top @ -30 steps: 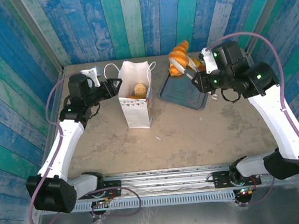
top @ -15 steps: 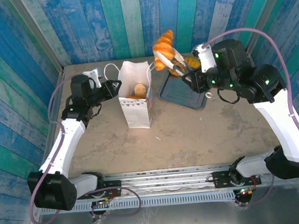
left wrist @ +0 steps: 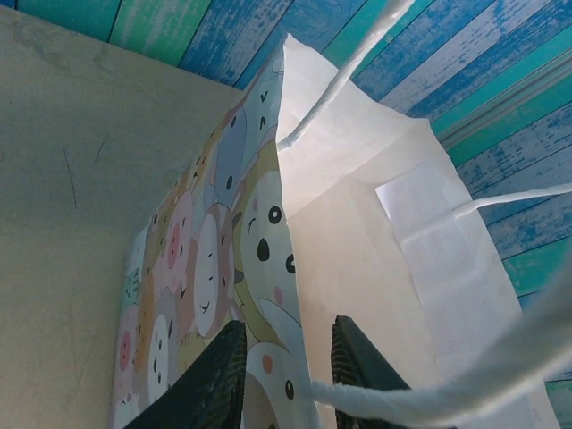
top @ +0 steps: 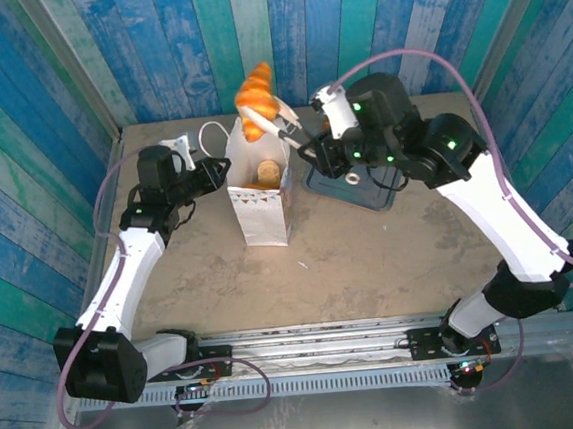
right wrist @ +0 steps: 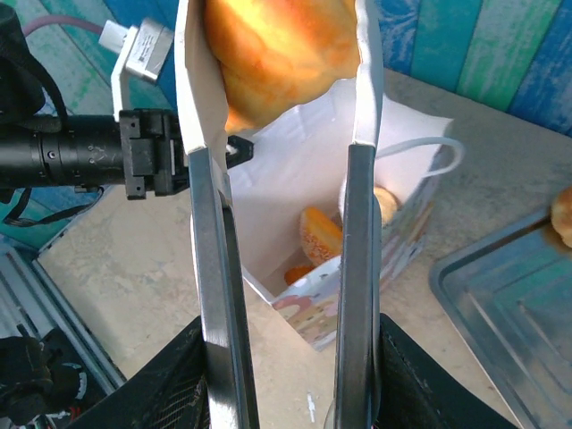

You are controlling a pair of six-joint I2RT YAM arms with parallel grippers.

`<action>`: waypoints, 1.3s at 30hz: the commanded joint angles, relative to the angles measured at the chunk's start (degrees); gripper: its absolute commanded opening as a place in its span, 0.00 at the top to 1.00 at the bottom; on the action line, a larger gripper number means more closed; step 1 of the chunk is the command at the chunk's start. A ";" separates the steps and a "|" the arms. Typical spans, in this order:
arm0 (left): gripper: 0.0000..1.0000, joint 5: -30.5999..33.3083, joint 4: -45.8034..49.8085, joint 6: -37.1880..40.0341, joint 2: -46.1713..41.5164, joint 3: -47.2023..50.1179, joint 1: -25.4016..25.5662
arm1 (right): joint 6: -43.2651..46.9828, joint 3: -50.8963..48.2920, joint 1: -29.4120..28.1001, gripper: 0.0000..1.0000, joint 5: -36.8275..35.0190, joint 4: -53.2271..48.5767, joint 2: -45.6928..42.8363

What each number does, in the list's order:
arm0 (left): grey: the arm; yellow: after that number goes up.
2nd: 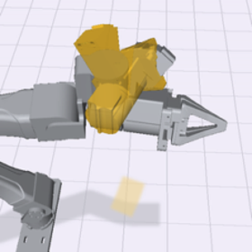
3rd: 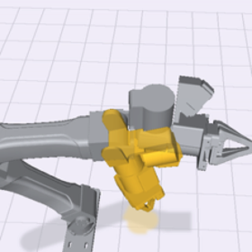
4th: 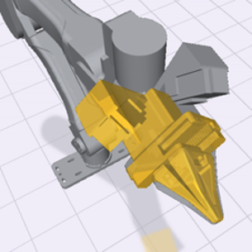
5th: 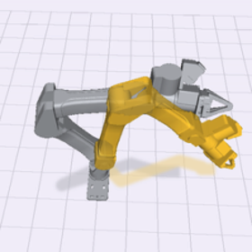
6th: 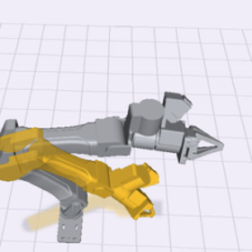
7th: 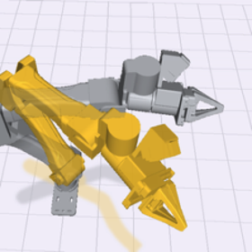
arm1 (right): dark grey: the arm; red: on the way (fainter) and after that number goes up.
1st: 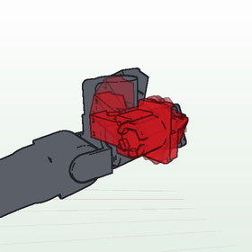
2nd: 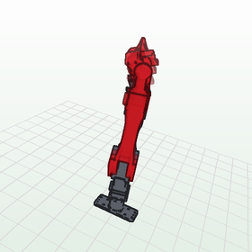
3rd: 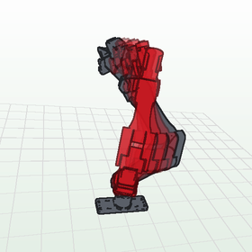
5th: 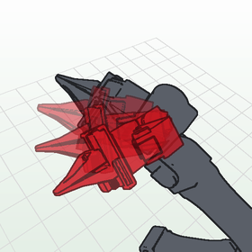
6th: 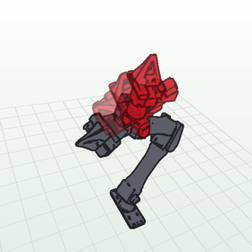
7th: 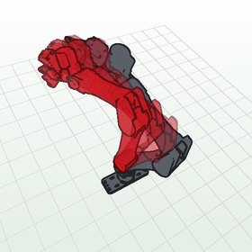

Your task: Place the fake bread into the paper bag

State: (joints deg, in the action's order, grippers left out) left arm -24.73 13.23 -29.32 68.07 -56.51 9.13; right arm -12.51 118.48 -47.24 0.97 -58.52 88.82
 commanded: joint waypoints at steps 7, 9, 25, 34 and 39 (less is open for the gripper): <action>0.77 0.84 -1.89 -0.03 -1.01 1.40 0.19 | -1.54 3.31 -2.31 0.56 -2.12 2.70 5.44; 0.77 0.85 -1.90 0.06 -1.10 1.47 0.19 | -2.05 3.18 -2.65 0.56 -1.84 2.47 6.56; 0.77 0.41 -2.25 0.12 -2.15 2.02 0.19 | -3.42 2.18 -2.92 0.56 -4.98 -3.31 11.07; 0.77 0.53 -1.96 0.14 -2.59 2.03 0.19 | -2.97 3.03 -2.92 0.55 -5.10 -6.76 13.44; 0.77 0.48 -1.90 0.13 -2.73 1.84 0.19 | -2.70 4.12 -2.92 0.55 -4.52 -8.35 14.38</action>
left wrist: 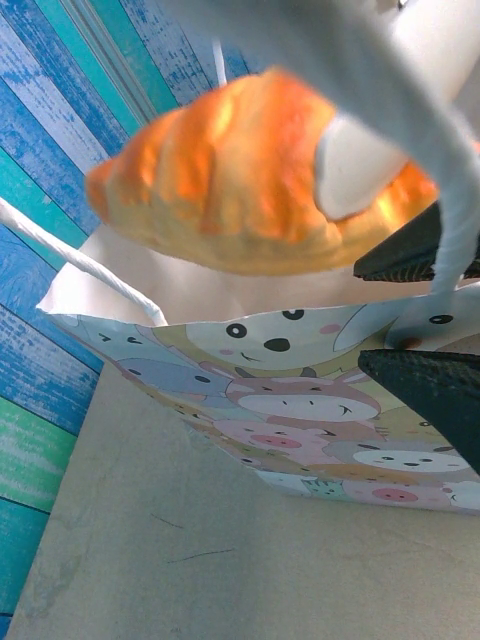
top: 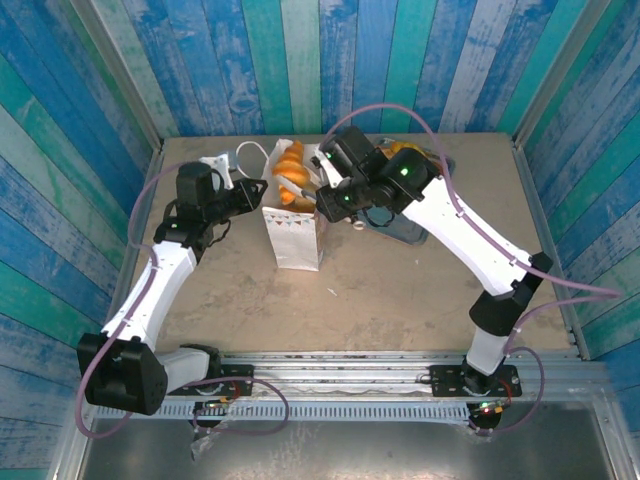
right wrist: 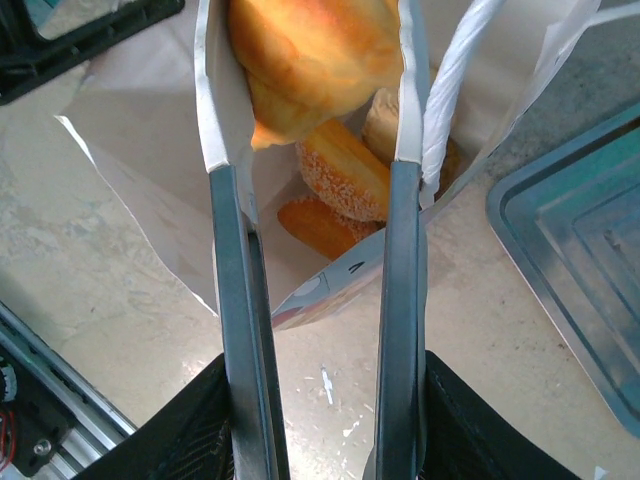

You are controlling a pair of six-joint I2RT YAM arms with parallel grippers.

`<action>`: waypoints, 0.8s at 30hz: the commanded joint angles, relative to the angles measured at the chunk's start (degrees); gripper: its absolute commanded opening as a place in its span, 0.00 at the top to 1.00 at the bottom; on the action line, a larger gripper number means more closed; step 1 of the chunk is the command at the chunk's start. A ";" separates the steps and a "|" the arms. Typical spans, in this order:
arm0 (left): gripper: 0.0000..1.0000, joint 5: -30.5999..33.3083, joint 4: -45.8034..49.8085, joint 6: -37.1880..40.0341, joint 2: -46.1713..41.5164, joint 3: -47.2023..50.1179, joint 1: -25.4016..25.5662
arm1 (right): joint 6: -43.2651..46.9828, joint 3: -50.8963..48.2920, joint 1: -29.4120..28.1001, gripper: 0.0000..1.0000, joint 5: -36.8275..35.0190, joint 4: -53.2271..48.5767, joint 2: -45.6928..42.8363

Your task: Place the fake bread into the paper bag

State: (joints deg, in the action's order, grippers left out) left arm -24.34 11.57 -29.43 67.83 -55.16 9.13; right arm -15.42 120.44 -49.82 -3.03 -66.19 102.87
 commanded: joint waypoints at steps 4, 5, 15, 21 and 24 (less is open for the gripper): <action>0.77 0.39 0.02 0.34 -2.79 0.58 0.21 | 0.34 2.97 -0.36 0.54 -0.07 -1.56 1.43; 0.78 0.45 0.03 0.34 -2.88 0.54 0.19 | 0.38 3.16 -0.36 0.54 -0.13 -1.77 1.83; 0.77 0.43 0.18 0.45 -2.88 0.49 0.19 | 0.30 4.55 -0.36 0.44 -0.61 -2.60 3.39; 0.78 0.60 0.55 0.34 -3.21 0.60 0.19 | 0.30 4.86 -0.31 0.38 -2.06 -2.71 2.80; 0.78 0.73 0.82 0.45 -3.58 0.83 0.19 | 0.29 5.14 -0.35 0.38 -2.63 -2.75 2.60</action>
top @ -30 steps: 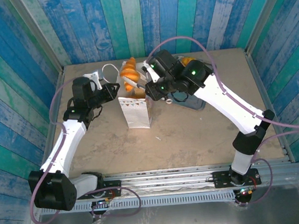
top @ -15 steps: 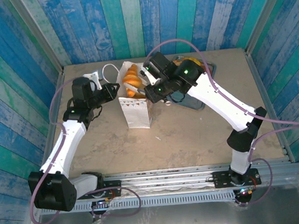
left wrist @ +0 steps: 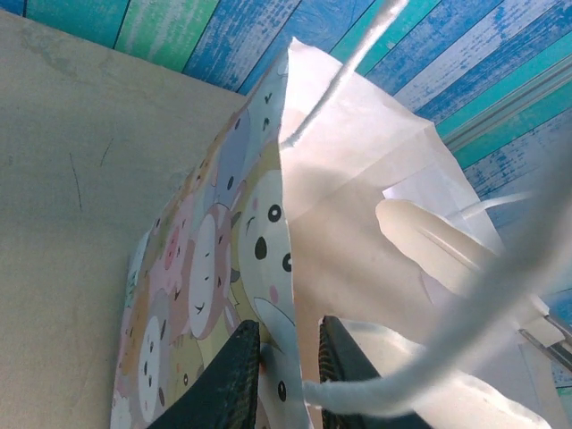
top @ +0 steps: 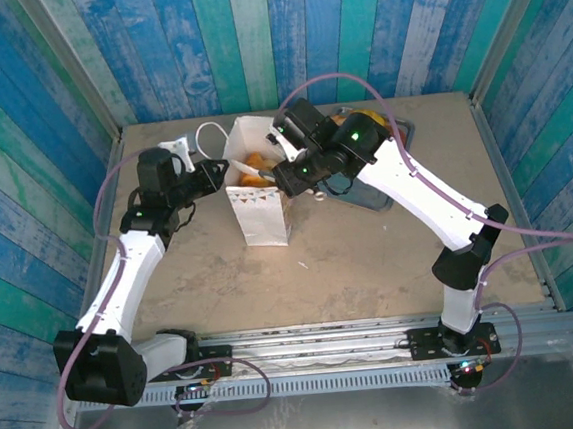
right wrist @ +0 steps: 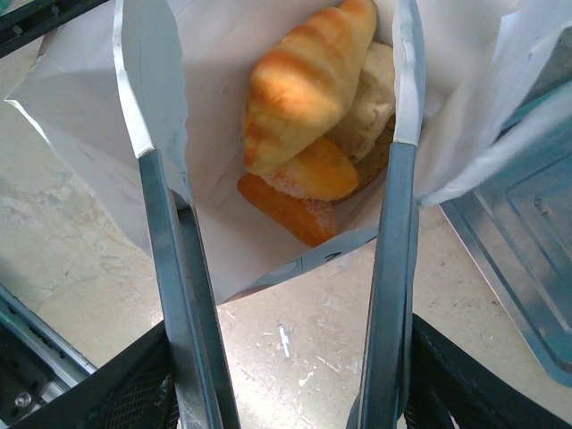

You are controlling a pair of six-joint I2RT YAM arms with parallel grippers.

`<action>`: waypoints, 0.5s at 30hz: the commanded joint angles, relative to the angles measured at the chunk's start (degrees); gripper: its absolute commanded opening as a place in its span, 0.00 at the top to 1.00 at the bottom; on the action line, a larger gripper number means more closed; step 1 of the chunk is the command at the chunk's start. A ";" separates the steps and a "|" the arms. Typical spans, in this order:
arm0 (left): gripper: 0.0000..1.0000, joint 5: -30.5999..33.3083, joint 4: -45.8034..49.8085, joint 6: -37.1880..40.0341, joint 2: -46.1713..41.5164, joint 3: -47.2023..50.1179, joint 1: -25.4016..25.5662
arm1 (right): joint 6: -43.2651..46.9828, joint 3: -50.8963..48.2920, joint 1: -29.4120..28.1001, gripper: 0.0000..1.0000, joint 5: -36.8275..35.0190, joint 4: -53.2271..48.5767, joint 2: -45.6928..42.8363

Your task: Place the fake bread into the paper bag

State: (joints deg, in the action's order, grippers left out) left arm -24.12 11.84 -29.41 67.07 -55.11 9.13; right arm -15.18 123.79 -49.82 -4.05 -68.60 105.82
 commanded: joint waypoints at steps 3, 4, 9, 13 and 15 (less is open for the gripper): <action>0.77 0.91 0.66 0.18 -3.27 1.12 0.19 | -0.09 2.38 -0.33 0.39 -2.12 -0.48 -0.92; 0.77 1.00 0.65 0.08 -3.50 1.15 0.19 | -0.05 2.63 -0.28 0.39 -2.41 -0.49 -1.20; 0.75 0.71 0.52 -0.30 -3.44 1.02 0.19 | -0.20 3.41 -0.26 0.39 -4.18 -0.75 -3.17; 0.71 -0.08 -0.49 -1.06 -3.44 1.23 0.19 | 0.05 4.01 -0.22 0.40 -3.84 -0.34 -5.05; 0.67 -0.27 -0.50 -1.04 -3.44 1.15 0.19 | 0.40 4.18 -0.27 0.40 -3.25 0.30 -6.28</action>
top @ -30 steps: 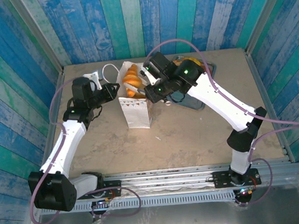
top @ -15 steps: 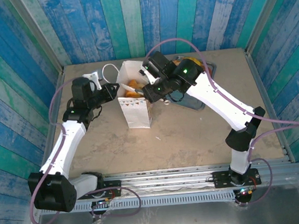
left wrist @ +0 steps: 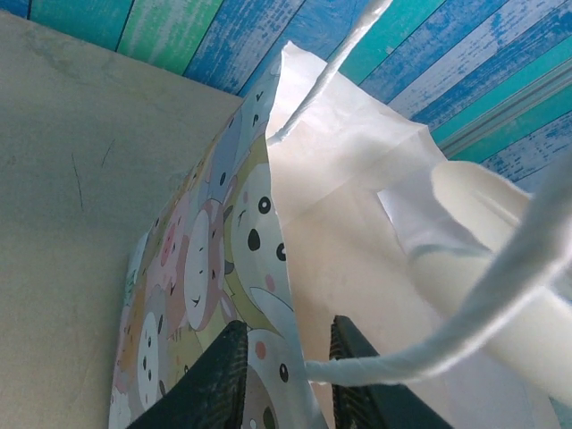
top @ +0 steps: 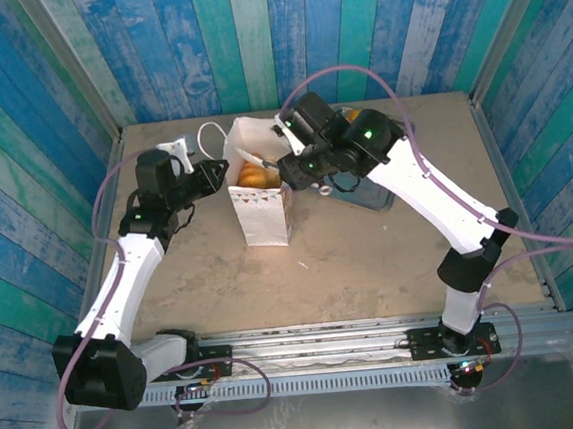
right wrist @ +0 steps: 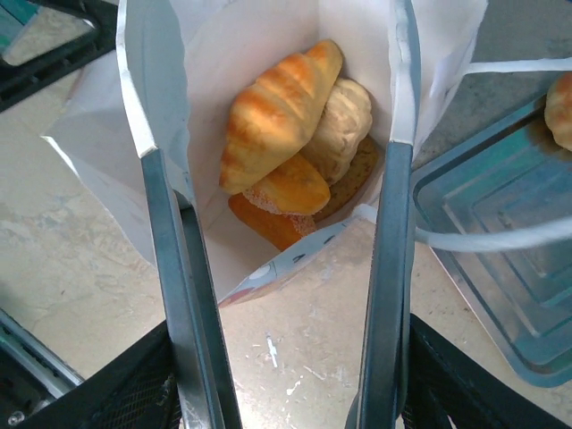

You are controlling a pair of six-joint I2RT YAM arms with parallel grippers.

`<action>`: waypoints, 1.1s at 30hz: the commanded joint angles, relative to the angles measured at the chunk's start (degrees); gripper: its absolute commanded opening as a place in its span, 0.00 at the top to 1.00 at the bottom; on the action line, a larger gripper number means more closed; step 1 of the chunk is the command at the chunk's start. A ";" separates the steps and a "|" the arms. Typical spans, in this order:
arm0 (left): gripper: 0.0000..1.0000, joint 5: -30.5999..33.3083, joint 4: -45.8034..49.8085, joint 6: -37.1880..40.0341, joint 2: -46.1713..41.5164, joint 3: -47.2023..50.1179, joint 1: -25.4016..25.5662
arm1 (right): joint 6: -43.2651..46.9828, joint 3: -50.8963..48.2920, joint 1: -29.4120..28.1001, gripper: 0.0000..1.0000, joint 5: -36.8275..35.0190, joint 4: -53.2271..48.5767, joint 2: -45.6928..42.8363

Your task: Place the fake bread into the paper bag

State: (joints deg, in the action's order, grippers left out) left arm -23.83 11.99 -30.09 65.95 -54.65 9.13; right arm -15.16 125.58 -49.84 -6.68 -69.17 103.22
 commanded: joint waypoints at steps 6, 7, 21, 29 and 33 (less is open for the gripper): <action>0.50 0.15 -0.30 -0.28 -3.66 0.52 0.19 | 0.56 2.01 -0.19 0.40 1.46 4.23 -9.01; 0.48 0.27 -0.22 -0.22 -3.96 0.40 0.19 | 0.49 1.74 -0.13 0.40 1.67 4.98 -10.06; 0.25 6.10 1.31 2.43 -9.43 1.27 0.19 | -2.29 -7.27 9.22 0.43 -2.04 6.24 -24.63; 0.00 12.06 1.46 4.63 -13.91 3.22 0.19 | -1.55 -20.80 24.92 0.43 2.05 5.42 -29.72; 0.06 14.91 1.30 5.33 -16.24 5.92 0.19 | 0.64 -27.20 30.47 0.43 3.13 5.38 -28.96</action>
State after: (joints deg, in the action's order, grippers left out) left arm -12.53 12.91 -26.39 51.81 -50.50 9.13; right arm -16.32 101.36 -21.91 -5.28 -64.10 73.67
